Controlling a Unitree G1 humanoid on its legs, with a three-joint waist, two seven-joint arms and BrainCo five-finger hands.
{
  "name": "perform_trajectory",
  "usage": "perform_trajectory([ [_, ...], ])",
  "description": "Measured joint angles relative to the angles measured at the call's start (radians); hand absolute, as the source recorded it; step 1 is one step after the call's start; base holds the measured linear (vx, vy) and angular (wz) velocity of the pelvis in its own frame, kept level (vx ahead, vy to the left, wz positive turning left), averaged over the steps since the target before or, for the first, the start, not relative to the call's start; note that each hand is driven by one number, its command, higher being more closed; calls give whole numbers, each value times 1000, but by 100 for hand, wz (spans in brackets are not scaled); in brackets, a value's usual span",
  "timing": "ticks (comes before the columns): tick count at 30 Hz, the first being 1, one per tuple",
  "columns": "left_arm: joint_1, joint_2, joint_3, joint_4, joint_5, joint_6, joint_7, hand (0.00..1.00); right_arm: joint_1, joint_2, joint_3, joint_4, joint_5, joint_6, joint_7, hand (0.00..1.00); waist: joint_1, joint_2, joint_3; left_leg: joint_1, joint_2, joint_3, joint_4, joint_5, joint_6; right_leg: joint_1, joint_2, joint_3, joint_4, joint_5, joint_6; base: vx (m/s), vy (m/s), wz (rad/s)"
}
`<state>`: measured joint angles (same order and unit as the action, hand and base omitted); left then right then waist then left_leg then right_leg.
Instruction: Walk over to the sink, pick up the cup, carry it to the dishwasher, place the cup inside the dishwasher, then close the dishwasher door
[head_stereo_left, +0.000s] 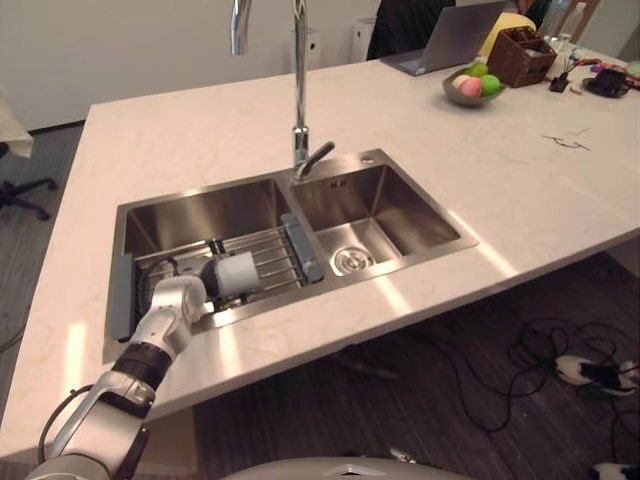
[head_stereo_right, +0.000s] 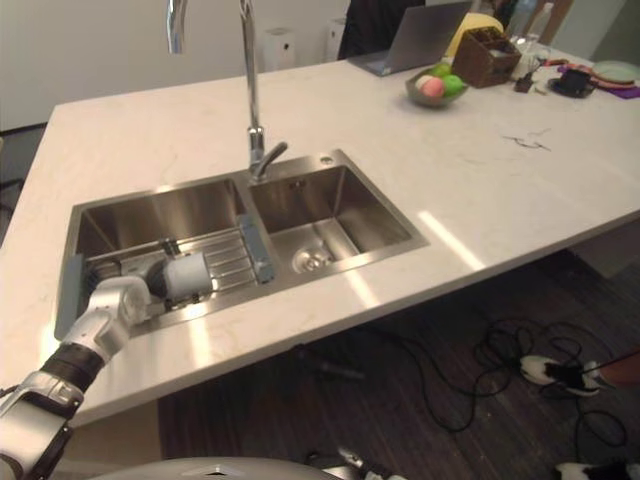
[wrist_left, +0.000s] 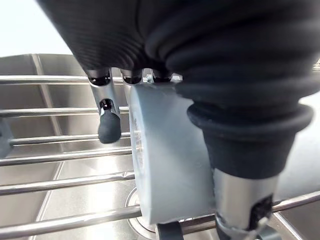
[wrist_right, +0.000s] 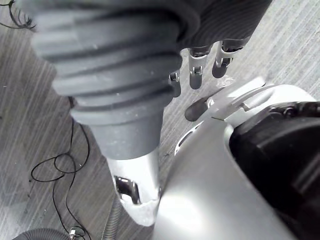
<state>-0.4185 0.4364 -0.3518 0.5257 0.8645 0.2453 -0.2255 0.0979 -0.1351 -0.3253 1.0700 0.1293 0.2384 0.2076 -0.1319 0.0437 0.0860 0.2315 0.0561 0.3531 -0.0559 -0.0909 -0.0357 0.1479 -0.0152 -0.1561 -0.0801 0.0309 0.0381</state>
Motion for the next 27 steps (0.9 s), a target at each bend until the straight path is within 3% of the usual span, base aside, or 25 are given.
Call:
perform_trajectory([
  [6,12,-15,20,17,-126,-45,79,100,0,-2,2,1,0,2,-1,0,0,2,-1,4,-2,-23,0,2,2,8,1,-22,0,-1,1,-10,-20,11],
  [9,18,-11,41,15,-208,-86,130,100,-1,-1,7,1,1,2,-1,0,7,1,-1,9,-2,-28,0,2,2,16,0,-28,0,-1,1,-46,-41,6],
  [14,84,-27,78,-92,-375,-194,250,100,-4,3,8,1,2,2,-2,0,23,-20,12,6,-8,-54,0,8,9,25,-13,-54,0,-2,2,-54,-25,15],
  [17,103,-28,87,-141,-460,-221,289,100,-4,7,8,1,2,1,-2,0,27,-27,12,-2,-13,-65,0,12,13,23,-16,-65,0,-1,3,-51,-22,12],
  [23,129,-69,228,-299,-774,-296,367,100,5,10,7,2,3,-18,-2,0,53,-34,11,-4,-15,-83,-1,17,15,29,-17,-82,0,-1,3,-48,-31,8],
  [24,160,-91,277,-361,-895,-320,374,100,9,10,7,3,11,-25,-4,0,60,-34,11,-5,-15,-85,-1,18,14,29,-18,-84,0,-1,3,-41,-33,5],
  [27,233,-159,356,-490,-1048,-365,387,100,18,12,7,2,35,-46,-18,0,71,-34,11,-13,-15,-99,-1,21,15,28,-18,-97,0,-2,3,-41,-34,14],
])
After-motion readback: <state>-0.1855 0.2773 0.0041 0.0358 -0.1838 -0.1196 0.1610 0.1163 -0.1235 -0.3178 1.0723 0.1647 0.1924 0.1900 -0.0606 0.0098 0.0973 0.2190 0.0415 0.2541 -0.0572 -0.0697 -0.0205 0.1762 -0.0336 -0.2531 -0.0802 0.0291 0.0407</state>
